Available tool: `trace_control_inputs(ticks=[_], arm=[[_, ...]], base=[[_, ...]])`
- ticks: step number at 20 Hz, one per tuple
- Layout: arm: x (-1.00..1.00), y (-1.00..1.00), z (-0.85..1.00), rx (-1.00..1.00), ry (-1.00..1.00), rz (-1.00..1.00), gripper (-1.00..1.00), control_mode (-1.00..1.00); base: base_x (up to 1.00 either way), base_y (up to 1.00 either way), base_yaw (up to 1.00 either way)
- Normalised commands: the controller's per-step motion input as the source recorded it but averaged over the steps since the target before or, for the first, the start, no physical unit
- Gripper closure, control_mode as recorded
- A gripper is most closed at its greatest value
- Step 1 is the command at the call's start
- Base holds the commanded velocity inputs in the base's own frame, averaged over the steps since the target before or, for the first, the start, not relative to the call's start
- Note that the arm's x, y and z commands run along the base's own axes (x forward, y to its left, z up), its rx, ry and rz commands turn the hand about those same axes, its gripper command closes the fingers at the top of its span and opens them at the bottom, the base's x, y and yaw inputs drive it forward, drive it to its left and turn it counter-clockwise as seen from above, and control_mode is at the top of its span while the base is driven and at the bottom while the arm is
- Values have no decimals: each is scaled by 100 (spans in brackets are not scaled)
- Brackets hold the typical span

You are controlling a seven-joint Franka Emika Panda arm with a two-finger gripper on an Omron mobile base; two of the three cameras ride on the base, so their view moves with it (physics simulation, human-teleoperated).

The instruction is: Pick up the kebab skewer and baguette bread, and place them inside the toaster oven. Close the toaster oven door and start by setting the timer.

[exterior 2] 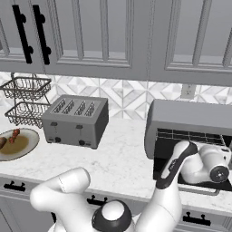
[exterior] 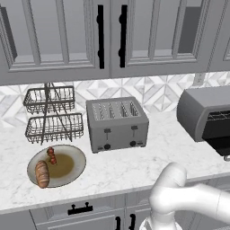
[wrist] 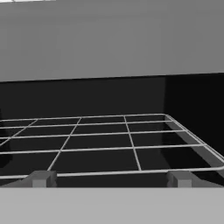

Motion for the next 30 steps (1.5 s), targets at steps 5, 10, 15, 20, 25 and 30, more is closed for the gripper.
trace_control_inputs(ticks=[5, 10, 15, 20, 25, 30], arm=[[4, 17, 6, 0, 0, 0, -100, -100], [25, 1, 0, 0, 0, 0, -100, -100], [41, 12, -1, 0, 7, 0, -100, -100], [42, 7, -7, 0, 9, 0, -100, -100], [31, 0, -7, 0, 6, 0, -100, -100], [0, 0, -26, 0, 25, 0, -100, -100]], base=[[0, 0, 0], [0, 0, 0], [0, 0, 0], [0, 0, 0], [0, 0, 0], [0, 0, 0]])
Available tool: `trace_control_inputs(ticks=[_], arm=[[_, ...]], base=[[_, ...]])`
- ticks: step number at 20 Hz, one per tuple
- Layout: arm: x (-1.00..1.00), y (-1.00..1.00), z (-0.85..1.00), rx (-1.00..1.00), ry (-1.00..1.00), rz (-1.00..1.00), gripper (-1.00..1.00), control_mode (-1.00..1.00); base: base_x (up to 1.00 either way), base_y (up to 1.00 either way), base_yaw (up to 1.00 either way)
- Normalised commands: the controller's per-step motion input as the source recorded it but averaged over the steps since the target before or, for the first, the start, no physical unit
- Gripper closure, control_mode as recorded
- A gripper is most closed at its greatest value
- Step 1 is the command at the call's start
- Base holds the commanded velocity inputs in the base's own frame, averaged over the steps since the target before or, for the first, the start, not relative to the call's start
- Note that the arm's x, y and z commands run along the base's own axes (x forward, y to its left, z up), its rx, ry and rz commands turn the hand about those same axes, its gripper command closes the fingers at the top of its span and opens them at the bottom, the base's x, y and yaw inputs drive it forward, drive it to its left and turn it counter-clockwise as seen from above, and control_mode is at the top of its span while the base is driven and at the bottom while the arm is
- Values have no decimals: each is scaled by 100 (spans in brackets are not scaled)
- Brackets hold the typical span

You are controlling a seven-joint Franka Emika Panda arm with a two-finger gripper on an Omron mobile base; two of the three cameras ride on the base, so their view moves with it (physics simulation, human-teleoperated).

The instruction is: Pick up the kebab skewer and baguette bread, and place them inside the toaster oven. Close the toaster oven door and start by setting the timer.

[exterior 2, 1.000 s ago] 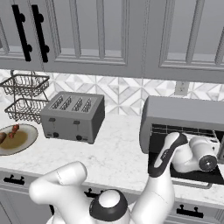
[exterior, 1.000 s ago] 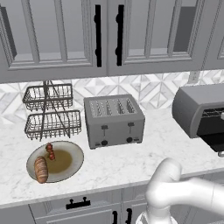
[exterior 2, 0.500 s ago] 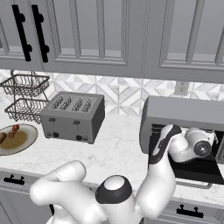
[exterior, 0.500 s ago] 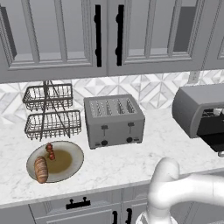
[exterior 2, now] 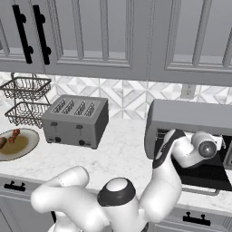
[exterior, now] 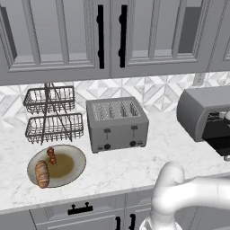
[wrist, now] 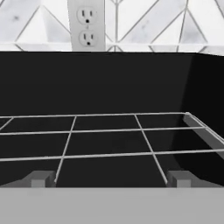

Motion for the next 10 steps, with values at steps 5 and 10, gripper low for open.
trace_control_inputs(ticks=[5, 10], arm=[[-11, -1, -64, 0, 35, 0, -100, -100], [-80, -25, -98, 1, 31, 0, -100, -100]], base=[[0, 0, 0], [0, 0, 0]])
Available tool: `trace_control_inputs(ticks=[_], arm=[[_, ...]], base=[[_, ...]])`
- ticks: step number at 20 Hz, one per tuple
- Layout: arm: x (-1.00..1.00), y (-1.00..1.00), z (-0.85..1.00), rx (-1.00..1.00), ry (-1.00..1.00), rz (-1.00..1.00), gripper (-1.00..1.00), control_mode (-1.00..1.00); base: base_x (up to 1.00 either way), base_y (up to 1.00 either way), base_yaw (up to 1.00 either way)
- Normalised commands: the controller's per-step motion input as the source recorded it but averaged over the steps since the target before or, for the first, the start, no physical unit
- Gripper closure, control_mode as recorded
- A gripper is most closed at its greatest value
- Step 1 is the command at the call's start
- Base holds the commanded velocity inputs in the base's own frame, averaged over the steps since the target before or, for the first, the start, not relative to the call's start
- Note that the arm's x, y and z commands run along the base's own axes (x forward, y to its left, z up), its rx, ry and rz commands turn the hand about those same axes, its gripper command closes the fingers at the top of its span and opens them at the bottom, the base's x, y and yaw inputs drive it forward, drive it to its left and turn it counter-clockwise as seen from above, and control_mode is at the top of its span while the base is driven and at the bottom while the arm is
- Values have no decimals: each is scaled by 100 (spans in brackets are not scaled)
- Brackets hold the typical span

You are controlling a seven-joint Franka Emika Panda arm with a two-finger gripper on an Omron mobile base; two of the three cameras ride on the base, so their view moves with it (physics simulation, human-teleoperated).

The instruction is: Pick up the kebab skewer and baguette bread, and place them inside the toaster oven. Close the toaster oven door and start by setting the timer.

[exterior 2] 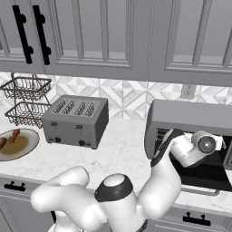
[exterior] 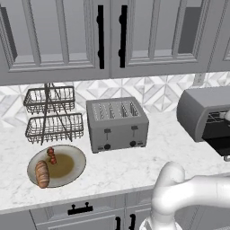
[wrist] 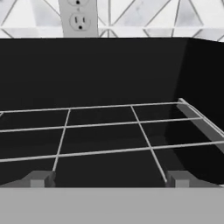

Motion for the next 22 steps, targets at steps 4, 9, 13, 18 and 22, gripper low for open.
trace_control_inputs(ticks=[4, 9, 13, 18, 22], arm=[[-91, -37, -100, 0, 33, 0, -100, -100], [-99, -41, -100, 0, 16, 0, -100, -100], [-100, -35, -100, 0, 15, 0, -100, -100], [-91, -20, -95, 0, 16, 0, -100, -100], [-83, 0, -83, 0, 20, 0, -100, -100]], base=[[0, 0, 0], [0, 0, 0], [0, 0, 0], [0, 0, 0], [0, 0, 0]])
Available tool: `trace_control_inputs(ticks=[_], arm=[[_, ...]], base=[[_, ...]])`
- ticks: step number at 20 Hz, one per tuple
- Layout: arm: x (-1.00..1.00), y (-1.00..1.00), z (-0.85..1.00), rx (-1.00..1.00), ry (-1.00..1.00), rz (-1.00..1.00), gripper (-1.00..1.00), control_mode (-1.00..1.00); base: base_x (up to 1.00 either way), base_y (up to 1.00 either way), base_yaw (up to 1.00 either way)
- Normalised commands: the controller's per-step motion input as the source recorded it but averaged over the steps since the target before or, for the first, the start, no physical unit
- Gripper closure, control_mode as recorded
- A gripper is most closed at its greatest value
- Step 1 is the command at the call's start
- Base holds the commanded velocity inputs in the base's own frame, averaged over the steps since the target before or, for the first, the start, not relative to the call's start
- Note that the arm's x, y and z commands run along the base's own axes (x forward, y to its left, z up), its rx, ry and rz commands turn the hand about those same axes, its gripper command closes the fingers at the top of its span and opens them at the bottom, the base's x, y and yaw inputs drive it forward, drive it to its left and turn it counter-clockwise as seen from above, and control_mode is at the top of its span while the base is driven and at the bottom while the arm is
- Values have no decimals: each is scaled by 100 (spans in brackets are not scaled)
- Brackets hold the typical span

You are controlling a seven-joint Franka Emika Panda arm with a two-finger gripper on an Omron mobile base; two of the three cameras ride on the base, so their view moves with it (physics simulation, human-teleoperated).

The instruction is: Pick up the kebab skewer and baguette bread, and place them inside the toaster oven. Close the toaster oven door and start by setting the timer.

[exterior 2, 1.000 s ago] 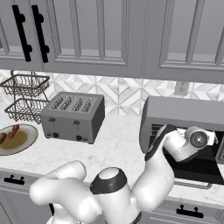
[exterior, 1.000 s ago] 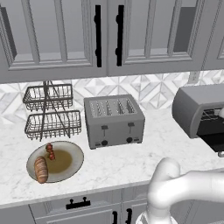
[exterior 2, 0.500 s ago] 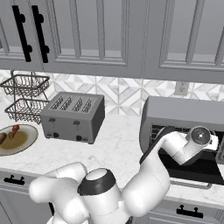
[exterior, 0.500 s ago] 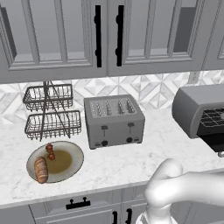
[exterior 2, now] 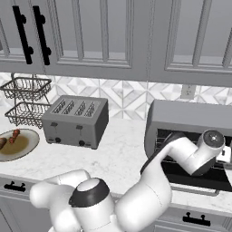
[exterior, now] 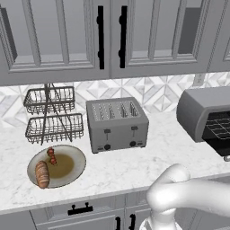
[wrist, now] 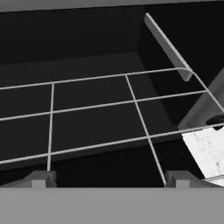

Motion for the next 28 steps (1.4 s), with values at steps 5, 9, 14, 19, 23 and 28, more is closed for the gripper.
trace_control_inputs(ticks=[5, 9, 14, 19, 23, 28], arm=[[-89, 0, -80, -2, 19, 0, -100, -100], [-90, 7, -29, -2, 15, 0, -100, -100], [-71, 71, 18, 0, 6, 0, -100, -100], [-43, 100, 43, 0, 11, 0, -100, -100], [-35, 100, 43, 0, 18, 0, -100, -100], [-28, 100, 20, 0, 23, 0, -100, -100]], base=[[0, 0, 0], [0, 0, 0], [0, 0, 0], [0, 0, 0], [0, 0, 0], [0, 0, 0]])
